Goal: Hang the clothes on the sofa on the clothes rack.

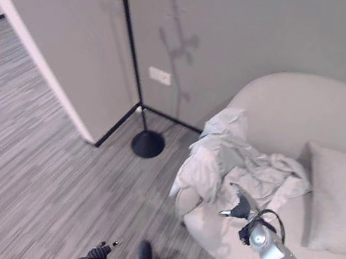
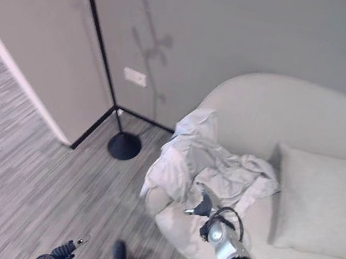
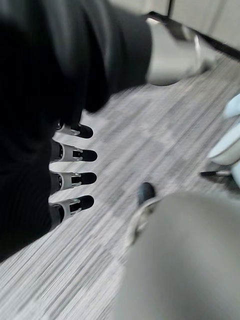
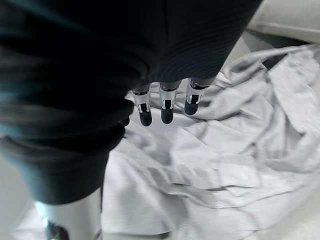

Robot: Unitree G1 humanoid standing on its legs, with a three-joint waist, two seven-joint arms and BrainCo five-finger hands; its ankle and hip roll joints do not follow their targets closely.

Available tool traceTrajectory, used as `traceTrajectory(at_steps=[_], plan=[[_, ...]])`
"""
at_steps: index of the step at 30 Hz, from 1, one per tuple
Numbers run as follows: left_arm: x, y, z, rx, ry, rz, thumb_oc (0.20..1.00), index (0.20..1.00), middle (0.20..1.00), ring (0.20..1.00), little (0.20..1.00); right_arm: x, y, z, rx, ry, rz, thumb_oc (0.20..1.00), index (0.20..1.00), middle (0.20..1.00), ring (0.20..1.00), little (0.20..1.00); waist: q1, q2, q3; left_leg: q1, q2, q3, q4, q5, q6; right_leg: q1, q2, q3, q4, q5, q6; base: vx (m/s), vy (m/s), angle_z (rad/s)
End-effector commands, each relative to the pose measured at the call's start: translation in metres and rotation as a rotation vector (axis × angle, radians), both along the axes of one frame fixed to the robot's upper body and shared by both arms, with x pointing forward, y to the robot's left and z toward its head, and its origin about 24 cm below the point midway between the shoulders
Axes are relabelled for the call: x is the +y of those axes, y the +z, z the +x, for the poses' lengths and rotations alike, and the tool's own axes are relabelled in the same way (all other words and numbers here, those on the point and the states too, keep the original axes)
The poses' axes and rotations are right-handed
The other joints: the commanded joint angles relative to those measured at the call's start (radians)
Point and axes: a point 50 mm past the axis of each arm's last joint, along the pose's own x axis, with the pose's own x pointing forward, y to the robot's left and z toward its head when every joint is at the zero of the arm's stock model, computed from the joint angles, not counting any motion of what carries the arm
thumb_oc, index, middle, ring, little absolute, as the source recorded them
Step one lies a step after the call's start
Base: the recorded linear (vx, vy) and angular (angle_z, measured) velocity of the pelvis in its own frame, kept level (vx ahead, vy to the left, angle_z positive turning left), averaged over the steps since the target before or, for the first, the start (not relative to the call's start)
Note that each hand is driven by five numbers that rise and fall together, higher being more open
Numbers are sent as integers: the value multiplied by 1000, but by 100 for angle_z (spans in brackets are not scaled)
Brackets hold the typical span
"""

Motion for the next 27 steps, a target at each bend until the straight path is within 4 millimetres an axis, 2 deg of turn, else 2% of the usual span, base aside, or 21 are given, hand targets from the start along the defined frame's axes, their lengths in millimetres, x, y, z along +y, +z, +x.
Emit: traceTrajectory(at_steps=[1, 4, 6, 7, 9, 10, 12, 15, 16, 17, 18, 19, 20, 21, 23, 24, 26, 27], plan=[[2, 8, 26, -69, -67, 48, 1000, 1000, 1000, 1000, 1000, -26, 55, 42, -255, -165, -31, 1000, 1000, 1000, 1000, 1000, 49, -35, 95, -100, 117, -80, 107, 31, -121, 8, -49, 4, -47, 98, -14, 0, 0, 0], [2, 10, 31, -89, -87, 59, 1000, 1000, 1000, 1000, 1000, -38, 68, 47, -312, -231, -10, 1000, 1000, 1000, 1000, 1000, 62, -19, 104, -144, 113, -94, 126, 29, -120, -15, -53, 4, -46, 100, -11, 26, 20, 12], [0, 12, 36, -106, -136, 78, 1000, 1000, 1000, 1000, 1000, -49, 97, 59, -447, -302, 76, 1000, 1000, 1000, 1000, 1000, 76, 2, 113, -194, 104, -106, 150, 16, -115, -45, -60, 1, -39, 97, -6, 80, 49, 13], [-2, 13, 38, -113, -155, 82, 1000, 1000, 1000, 1000, 1000, -53, 103, 61, -477, -318, 84, 1000, 1000, 1000, 1000, 1000, 83, 7, 117, -211, 101, -112, 161, 10, -113, -50, -62, -3, -36, 95, -5, 54, 34, 8], [-2, 13, 39, -118, -167, 88, 1000, 1000, 1000, 1000, 1000, -55, 110, 63, -511, -333, 107, 1000, 1000, 1000, 1000, 1000, 87, 12, 120, -228, 100, -118, 174, 6, -112, -55, -65, -6, -34, 94, -5, 48, 29, 18], [-3, 15, 41, -126, -188, 99, 1000, 1000, 1000, 1000, 1000, -53, 119, 69, -545, -352, 177, 1000, 1000, 1000, 1000, 1000, 102, 24, 136, -267, 95, -128, 216, -16, -104, -66, -74, -11, -31, 96, -2, 52, 37, 20], [-3, 15, 42, -128, -191, 100, 1000, 1000, 1000, 1000, 1000, -49, 120, 72, -542, -339, 195, 1000, 1000, 1000, 1000, 1000, 106, 25, 143, -285, 95, -130, 237, -25, -100, -69, -78, -11, -31, 98, -1, 35, 30, 9], [-3, 14, 42, -119, -200, 104, 1000, 1000, 1000, 1000, 1000, -20, 119, 82, -488, -230, 279, 1000, 1000, 1000, 1000, 1000, 123, 21, 159, -335, 95, -126, 297, -57, -87, -74, -89, -10, -33, 98, -1, 27, 43, 4], [-3, 14, 42, -119, -200, 104, 1000, 1000, 1000, 1000, 1000, -20, 119, 82, -488, -230, 279, 1000, 1000, 1000, 1000, 1000, 123, 21, 158, -335, 95, -127, 298, -58, -87, -75, -89, -10, -32, 98, -1, 77, -5, -3], [-3, 12, 38, -101, -203, 104, 1000, 1000, 1000, 1000, 1000, -2, 117, 86, -461, -169, 328, 1000, 1000, 1000, 1000, 1000, 128, 14, 164, -345, 98, -133, 336, -96, -94, -60, -91, -9, -33, 84, -1, 70, -11, -1], [-3, 12, 38, -101, -203, 104, 1000, 1000, 1000, 1000, 1000, -2, 117, 86, -461, -169, 328, 1000, 1000, 1000, 1000, 1000, 128, 14, 164, -346, 98, -133, 338, -96, -93, -61, -91, -9, -33, 84, -1, 93, 9, -7], [-2, 11, 36, -92, -204, 105, 1000, 1000, 1000, 1000, 1000, 11, 109, 86, -403, -120, 349, 1000, 1000, 1000, 1000, 1000, 131, 8, 166, -363, 100, -132, 370, -116, -87, -59, -93, -10, -31, 76, -4, 31, 26, -7], [-2, 11, 35, -94, -205, 103, 1000, 1000, 1000, 1000, 1000, 15, 105, 85, -370, -103, 352, 1000, 1000, 1000, 1000, 1000, 133, 6, 167, -372, 100, -131, 385, -122, -85, -57, -95, -11, -31, 76, -4, 53, 32, -9], [-3, 12, 35, -99, -212, 96, 1000, 1000, 1000, 1000, 1000, 20, 91, 82, -273, -86, 341, 1000, 1000, 1000, 1000, 1000, 136, 2, 166, -389, 101, -136, 406, -129, -83, -51, -94, -17, -35, 75, -4, 30, 12, -3], [-2, 11, 33, -97, -221, 95, 1000, 1000, 1000, 1000, 1000, 20, 86, 81, -234, -89, 333, 442, 442, 442, 442, 442, 138, -2, 163, -395, 101, -140, 410, -130, -83, -50, -93, -20, -37, 76, -4, 31, -3, 3], [-1, 11, 32, -95, -230, 95, 1000, 1000, 1000, 1000, 1000, 20, 84, 81, -210, -96, 339, 200, 200, 200, 200, 200, 137, -7, 160, -400, 100, -140, 411, -132, -81, -52, -92, -20, -38, 78, -4, 32, -6, 5], [-1, 12, 33, -98, -243, 99, 1000, 1000, 1000, 1000, 1000, 20, 82, 81, -185, -98, 339, 200, 200, 200, 200, 200, 136, -13, 158, -402, 99, -137, 409, -132, -81, -53, -90, -21, -41, 80, -3, 15, -8, 4], [1, 12, 33, -94, -254, 102, 1000, 1000, 1000, 1000, 1000, 19, 76, 79, -140, -98, 318, 200, 200, 200, 200, 200, 133, -26, 156, -413, 100, -139, 416, -134, -81, -53, -88, -23, -47, 82, -2, 0, 0, 0]])
